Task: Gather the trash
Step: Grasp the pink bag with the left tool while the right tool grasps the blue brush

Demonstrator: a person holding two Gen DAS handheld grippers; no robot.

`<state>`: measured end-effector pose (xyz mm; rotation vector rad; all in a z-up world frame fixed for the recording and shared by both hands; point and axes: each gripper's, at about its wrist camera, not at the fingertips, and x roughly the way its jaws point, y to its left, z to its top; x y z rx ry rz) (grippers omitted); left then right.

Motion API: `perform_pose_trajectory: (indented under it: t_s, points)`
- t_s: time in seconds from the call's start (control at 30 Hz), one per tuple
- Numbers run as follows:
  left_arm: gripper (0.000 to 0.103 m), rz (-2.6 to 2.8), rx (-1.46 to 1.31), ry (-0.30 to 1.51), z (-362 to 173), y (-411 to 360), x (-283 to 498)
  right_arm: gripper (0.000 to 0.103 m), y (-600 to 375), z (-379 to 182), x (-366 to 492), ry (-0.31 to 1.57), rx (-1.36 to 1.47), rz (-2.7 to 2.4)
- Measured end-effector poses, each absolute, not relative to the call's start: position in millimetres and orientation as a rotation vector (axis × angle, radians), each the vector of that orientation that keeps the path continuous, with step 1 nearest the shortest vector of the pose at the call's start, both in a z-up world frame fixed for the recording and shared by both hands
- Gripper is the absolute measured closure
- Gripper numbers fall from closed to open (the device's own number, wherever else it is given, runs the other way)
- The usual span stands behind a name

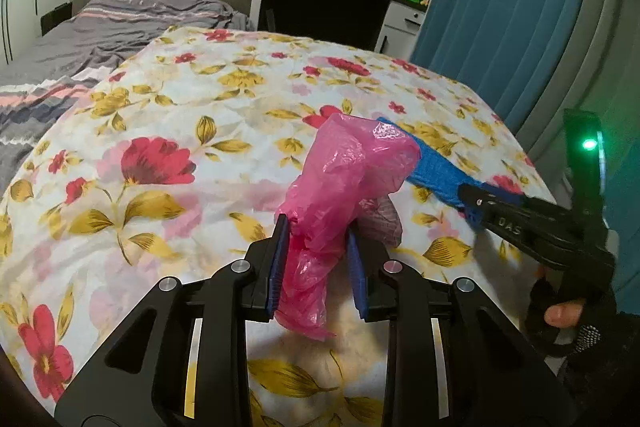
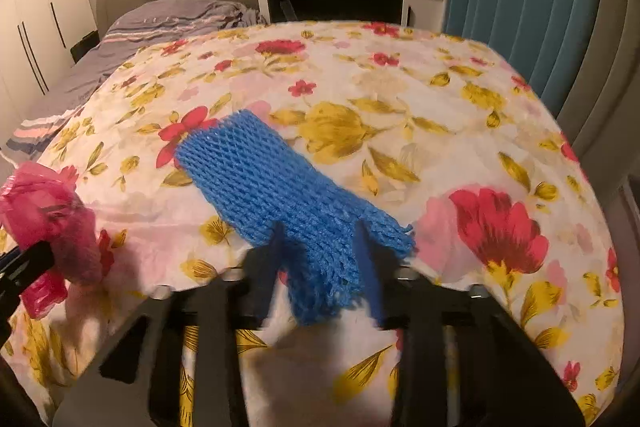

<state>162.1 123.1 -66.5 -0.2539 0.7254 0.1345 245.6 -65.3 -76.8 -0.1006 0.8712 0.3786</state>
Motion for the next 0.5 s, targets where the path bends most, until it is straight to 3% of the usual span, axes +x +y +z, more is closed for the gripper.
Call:
perform_pose_trajectory:
  t_s: [0.17,0.5]
  points:
    - [0.076,0.129,-0.252,0.704,-57.3,119.4,152.4,0.101,-67.8,-78.3,245.3,0.883,-0.086,0.398]
    - [0.076,0.098,-0.204,0.637,-22.8,97.9,130.6,0.102,-107.4,-34.2,210.1,0.729,-0.005,0.389]
